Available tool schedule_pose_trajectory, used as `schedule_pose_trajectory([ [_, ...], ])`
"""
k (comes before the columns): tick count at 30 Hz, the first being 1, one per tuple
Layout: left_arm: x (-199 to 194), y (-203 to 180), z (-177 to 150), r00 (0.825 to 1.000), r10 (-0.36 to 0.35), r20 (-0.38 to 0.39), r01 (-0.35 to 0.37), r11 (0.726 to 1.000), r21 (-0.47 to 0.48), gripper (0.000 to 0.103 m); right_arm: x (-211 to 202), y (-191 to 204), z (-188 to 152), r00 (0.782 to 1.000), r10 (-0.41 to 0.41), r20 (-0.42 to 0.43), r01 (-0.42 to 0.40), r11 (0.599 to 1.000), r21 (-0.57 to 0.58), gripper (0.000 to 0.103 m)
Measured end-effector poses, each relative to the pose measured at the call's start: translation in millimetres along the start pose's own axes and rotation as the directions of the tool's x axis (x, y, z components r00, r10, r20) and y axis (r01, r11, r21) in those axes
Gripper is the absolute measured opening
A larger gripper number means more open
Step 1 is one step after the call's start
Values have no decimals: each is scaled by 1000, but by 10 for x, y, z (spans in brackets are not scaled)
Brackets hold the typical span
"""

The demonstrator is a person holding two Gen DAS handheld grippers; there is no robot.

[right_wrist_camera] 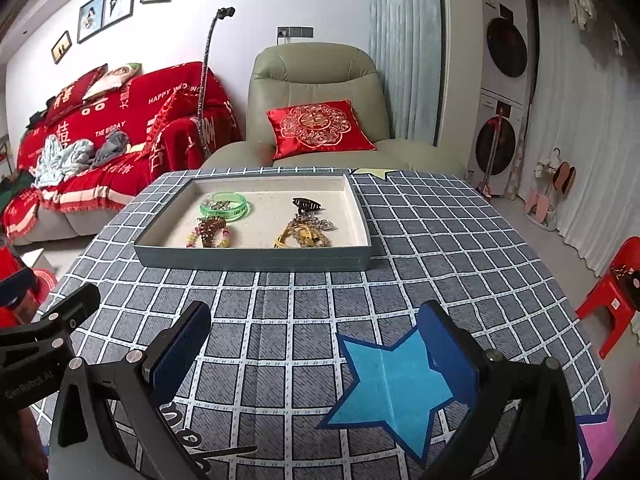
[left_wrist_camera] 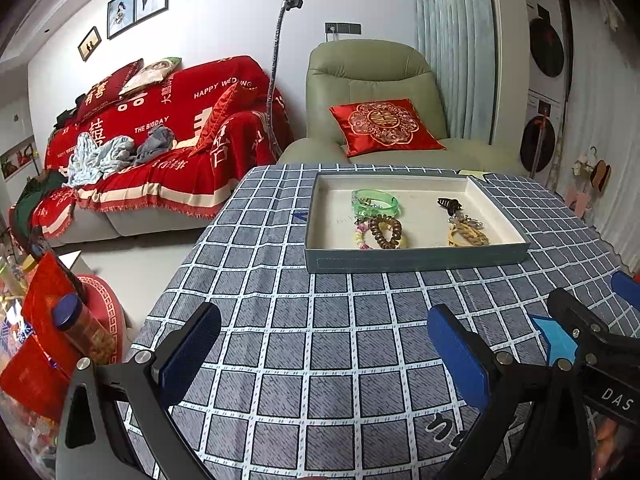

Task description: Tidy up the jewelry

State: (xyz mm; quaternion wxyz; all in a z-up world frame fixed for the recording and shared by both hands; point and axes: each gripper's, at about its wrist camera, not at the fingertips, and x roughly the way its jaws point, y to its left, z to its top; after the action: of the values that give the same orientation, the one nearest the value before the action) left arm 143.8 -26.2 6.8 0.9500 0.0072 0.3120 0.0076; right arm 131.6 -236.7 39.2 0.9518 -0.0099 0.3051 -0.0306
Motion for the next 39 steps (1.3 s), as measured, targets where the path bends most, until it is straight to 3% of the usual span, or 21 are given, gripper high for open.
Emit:
schedule_pose_trajectory([
  [39,4,-21,-9,999,-24,-23,24,1000,-11,103,-43,11,18,1000,5,7,-5,1000,-3,103],
])
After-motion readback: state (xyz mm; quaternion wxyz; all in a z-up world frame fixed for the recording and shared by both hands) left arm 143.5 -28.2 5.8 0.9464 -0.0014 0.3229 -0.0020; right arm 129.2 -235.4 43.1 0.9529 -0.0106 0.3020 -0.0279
